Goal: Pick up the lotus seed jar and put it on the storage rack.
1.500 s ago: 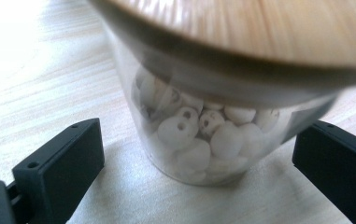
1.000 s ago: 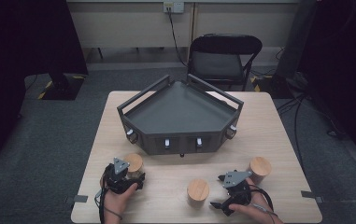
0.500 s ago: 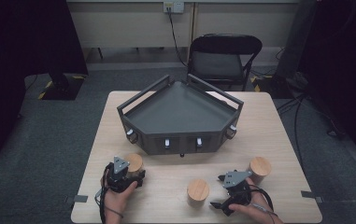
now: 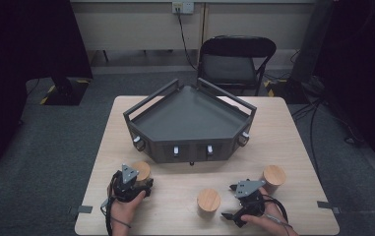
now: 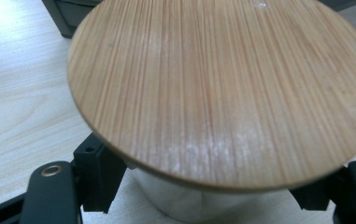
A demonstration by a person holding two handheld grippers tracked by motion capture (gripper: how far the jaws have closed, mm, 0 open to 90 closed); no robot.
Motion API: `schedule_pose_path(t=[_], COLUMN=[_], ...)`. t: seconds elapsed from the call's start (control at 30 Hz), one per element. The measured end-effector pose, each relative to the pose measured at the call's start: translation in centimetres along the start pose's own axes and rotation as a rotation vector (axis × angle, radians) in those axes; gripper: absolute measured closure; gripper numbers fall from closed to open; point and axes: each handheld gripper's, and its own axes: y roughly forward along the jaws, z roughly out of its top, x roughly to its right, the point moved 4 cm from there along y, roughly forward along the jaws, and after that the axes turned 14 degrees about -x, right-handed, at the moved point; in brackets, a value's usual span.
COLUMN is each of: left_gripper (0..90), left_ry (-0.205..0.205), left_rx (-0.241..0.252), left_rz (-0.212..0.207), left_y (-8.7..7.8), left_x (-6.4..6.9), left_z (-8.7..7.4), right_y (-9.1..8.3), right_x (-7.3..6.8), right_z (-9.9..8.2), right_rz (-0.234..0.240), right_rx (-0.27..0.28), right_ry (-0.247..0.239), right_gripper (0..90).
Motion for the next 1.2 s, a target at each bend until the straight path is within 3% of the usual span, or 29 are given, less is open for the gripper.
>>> schedule_pose_path(t=[0.57, 0.93, 1.2], left_gripper=[25.1, 25.1, 25.1], left_ry=[0.016, 0.068, 0.082], left_rx=[0.011, 0.013, -0.014], left_rz=[-0.059, -0.095, -0.111], left_y=[-1.7, -3.5, -4.5], left_x=[0.0, 0.7, 0.8], left_z=[0.5, 2.9, 4.5], right_y=[0.0, 0.0, 0.0], right_x=[0.0, 0.0, 0.0], right_z=[0.0, 0.0, 0.0], right_rz=[0.0, 0.0, 0.0], right_rx=[0.0, 0.0, 0.0], right_ry=[0.0, 0.0, 0.0], right_gripper=[0.0, 0.0, 0.0])
